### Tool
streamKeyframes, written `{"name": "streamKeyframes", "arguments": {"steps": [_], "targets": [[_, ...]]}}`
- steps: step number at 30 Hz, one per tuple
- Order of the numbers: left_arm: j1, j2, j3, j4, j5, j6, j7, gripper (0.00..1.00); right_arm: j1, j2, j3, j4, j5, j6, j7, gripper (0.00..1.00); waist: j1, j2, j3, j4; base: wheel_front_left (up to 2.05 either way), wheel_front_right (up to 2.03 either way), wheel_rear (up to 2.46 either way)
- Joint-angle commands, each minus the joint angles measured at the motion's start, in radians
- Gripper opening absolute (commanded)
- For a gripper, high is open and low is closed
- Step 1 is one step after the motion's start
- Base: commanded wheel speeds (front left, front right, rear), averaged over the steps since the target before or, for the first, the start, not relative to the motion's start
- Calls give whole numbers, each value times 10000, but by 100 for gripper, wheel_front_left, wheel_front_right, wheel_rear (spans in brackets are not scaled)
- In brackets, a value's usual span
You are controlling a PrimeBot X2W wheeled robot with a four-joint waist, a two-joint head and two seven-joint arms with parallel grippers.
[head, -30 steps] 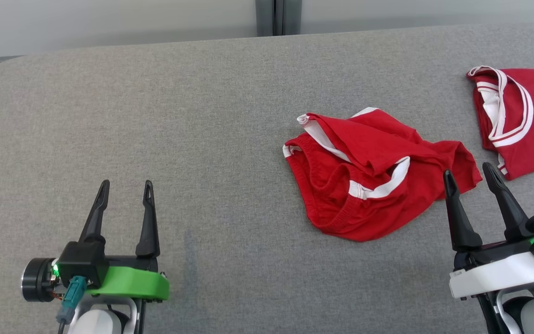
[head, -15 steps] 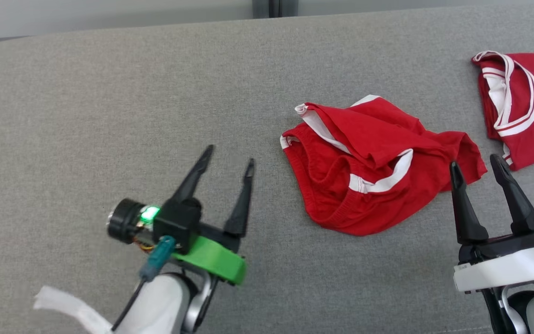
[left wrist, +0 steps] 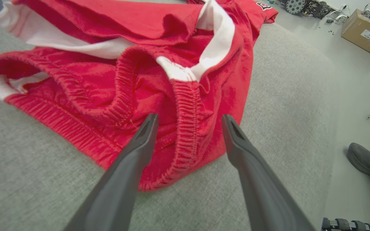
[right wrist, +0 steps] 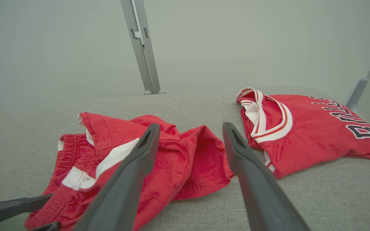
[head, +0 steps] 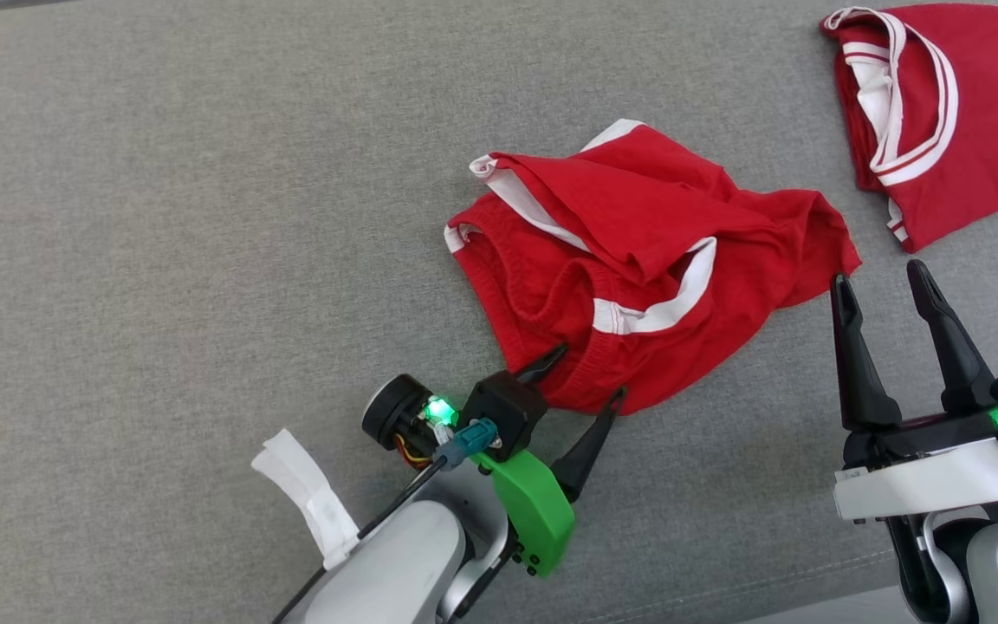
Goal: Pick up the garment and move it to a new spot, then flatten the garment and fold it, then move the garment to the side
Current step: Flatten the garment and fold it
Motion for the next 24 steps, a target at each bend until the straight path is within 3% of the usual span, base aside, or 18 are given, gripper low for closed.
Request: {"name": "streamKeyframes", "arguments": {"steps": [1,2,3,6,10,18,24], "targets": [[-206,31,-102,188,-250,-23,-3,100,-166,52,-27,43,28,0,-92,100,0,0,321,-343,0,0,0],[-308,34,-184,369,-271,6,-40,42,-174,68,-62,72,42,0,-114,100,0,0,333,-352,0,0,0],[-380,33,-213,524,-326,92,-137,0,-171,83,-89,98,45,0,-148,100,0,0,336,-345,0,0,0],[-443,37,-166,877,-251,324,-423,0,-166,113,-182,164,46,0,-195,100,0,0,286,-227,0,0,0],[-254,459,34,976,-99,676,-606,0,-106,139,-231,262,65,0,-236,100,0,0,115,112,0,0,0],[702,2024,407,-140,113,1455,-298,0,-119,162,-364,439,143,0,-251,100,0,0,-278,828,0,0,0],[1392,3242,1425,-1250,-216,2313,-104,0,-72,189,-395,484,151,0,-274,100,0,0,-488,1084,0,0,0]]}}
